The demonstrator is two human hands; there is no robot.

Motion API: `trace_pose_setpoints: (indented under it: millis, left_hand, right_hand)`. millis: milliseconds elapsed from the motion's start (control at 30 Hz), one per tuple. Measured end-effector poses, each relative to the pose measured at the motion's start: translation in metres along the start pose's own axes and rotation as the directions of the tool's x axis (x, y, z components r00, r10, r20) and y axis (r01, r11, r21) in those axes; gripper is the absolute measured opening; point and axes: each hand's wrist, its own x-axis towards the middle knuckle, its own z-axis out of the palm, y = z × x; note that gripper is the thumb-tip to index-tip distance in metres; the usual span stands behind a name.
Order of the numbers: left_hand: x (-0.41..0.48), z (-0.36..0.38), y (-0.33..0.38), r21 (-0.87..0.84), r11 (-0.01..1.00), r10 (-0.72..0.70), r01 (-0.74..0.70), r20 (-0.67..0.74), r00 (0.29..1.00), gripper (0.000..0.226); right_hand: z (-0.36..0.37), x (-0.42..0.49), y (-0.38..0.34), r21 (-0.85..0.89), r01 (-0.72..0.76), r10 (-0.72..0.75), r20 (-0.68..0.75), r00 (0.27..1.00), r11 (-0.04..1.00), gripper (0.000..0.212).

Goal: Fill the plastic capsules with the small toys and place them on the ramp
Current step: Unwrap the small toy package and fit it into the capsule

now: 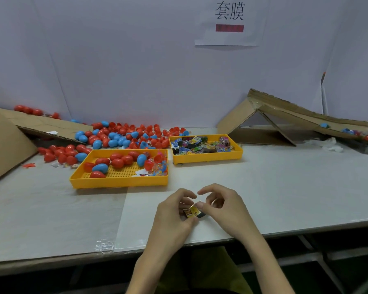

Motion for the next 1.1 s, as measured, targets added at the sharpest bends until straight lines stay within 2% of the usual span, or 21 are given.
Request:
trace_pose_setpoints:
  millis: [400, 567, 633, 767, 900, 1000, 1100]
  left_hand:
    - [0.001, -0.001, 0.003, 0.022, 0.999, -0.024, 0.024, 0.005, 1.0, 0.042]
    - [0.002, -0.001, 0.002, 0.032, 0.998, -0.046, 0.046, 0.009, 0.999, 0.047]
    - [0.003, -0.001, 0.002, 0.04, 0.998, -0.057, 0.056, 0.023, 0.998, 0.049]
    - [0.002, -0.001, 0.003, 0.017, 0.998, -0.063, 0.062, 0.083, 0.995, 0.051]
    - [0.003, -0.003, 0.004, -0.115, 0.991, -0.064, 0.069, 0.043, 0.997, 0.032]
    - [0.003, -0.002, 0.006, -0.116, 0.992, -0.046, 0.045, -0.004, 0.999, 0.009]
    - [0.002, -0.002, 0.004, -0.131, 0.99, -0.063, 0.054, -0.064, 0.996, 0.012]
  right_hand:
    - [-0.001, 0.0, 0.001, 0.029, 0.05, -0.048, -0.042, 0.998, 0.998, 0.028]
    - [0.0, -0.001, 0.005, -0.013, 0.061, -0.063, -0.177, 0.982, 0.998, 0.028]
    - [-0.002, -0.001, 0.005, 0.015, 0.059, -0.054, -0.231, 0.971, 0.998, 0.026]
    - [-0.005, -0.003, 0.003, 0.093, 0.119, -0.099, -0.201, 0.975, 0.988, 0.025]
    - [-0.006, -0.008, 0.0, 0.192, 0.214, -0.179, -0.181, 0.967, 0.958, 0.028]
    - [-0.008, -0.01, -0.002, 0.234, 0.233, -0.204, -0.144, 0.968, 0.944, 0.033]
    - [-0.008, -0.01, -0.002, 0.22, 0.24, -0.212, -0.145, 0.967, 0.946, 0.034]
